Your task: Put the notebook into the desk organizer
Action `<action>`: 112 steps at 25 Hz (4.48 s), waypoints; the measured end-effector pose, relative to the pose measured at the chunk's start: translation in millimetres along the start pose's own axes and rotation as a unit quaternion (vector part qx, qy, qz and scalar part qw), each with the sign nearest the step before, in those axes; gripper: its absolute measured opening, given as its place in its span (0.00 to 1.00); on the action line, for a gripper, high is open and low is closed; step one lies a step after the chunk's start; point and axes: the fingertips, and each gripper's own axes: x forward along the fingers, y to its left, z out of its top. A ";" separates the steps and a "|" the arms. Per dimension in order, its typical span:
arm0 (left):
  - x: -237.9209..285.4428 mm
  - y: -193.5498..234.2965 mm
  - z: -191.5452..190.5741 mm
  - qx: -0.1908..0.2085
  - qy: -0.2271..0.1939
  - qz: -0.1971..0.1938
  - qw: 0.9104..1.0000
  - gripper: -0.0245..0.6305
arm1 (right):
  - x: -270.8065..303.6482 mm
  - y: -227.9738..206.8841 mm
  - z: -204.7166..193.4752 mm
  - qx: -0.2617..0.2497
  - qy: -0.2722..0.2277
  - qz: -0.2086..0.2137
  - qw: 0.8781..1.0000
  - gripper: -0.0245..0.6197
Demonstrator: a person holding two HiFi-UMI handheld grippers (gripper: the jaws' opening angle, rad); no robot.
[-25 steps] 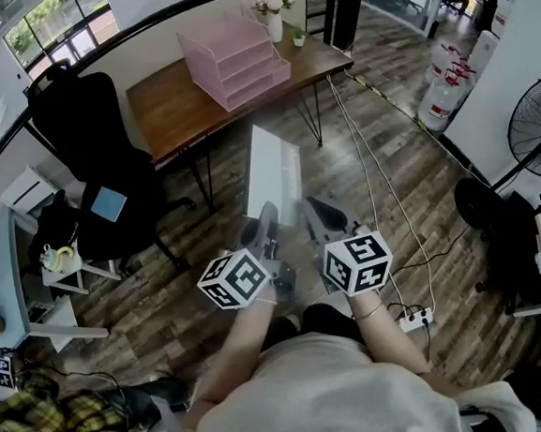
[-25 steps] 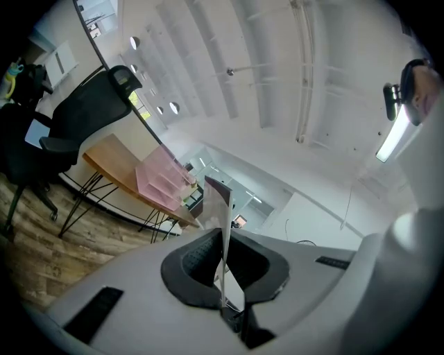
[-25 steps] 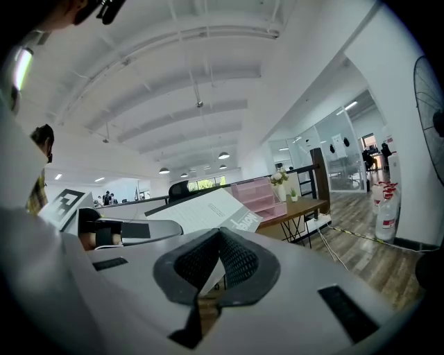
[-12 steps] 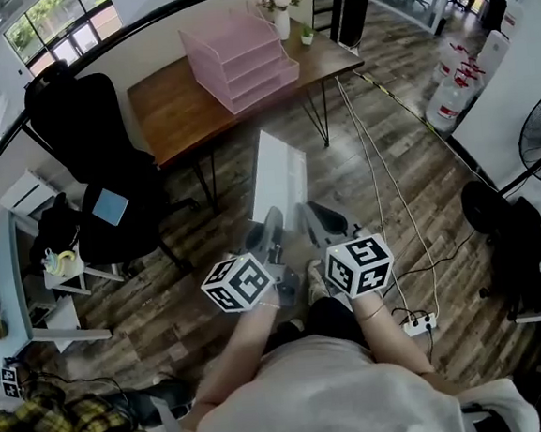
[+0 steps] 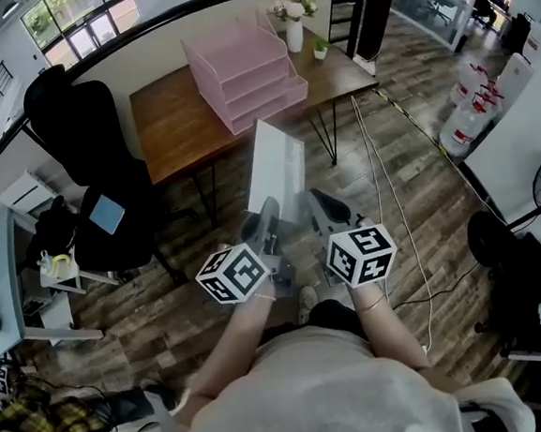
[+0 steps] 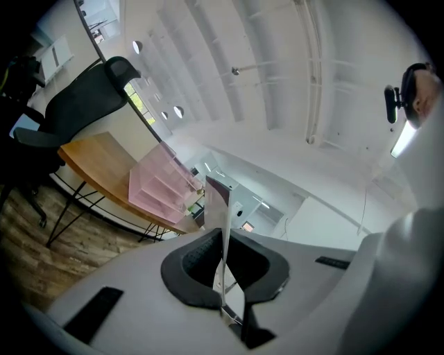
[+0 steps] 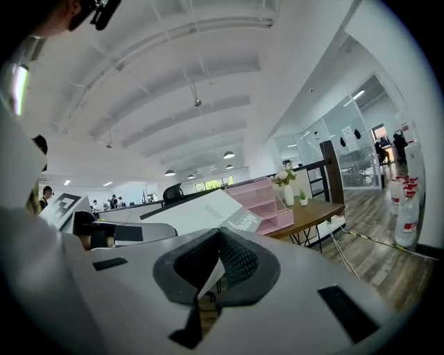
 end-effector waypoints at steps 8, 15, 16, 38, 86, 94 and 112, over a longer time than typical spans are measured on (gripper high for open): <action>66.6 8.3 4.8 -0.014 -0.027 0.017 0.999 0.06 | 38.6 -50.1 20.4 -0.003 0.003 0.038 0.999 0.05; 81.2 18.2 -15.4 -0.041 -0.024 0.037 0.998 0.06 | 52.0 -73.6 10.3 0.010 0.020 0.049 0.999 0.05; 82.2 19.8 -15.5 -0.041 -0.023 0.039 0.998 0.06 | 53.2 -75.9 10.4 0.012 0.020 0.049 0.999 0.05; 157.9 65.8 3.3 -0.046 -0.006 0.057 0.997 0.06 | 119.3 -130.4 9.8 0.033 0.034 0.035 0.998 0.05; 289.8 204.4 105.6 -0.213 -0.112 0.071 0.968 0.06 | 320.7 -162.0 44.1 -0.003 0.066 0.098 0.993 0.05; 292.7 210.0 111.3 -0.220 -0.143 0.074 0.962 0.06 | 336.2 -154.2 37.1 -0.009 0.082 0.117 0.990 0.05; 308.3 224.0 93.7 -0.213 -0.162 0.153 0.951 0.13 | 358.9 -168.4 39.2 -0.021 0.109 0.171 0.979 0.05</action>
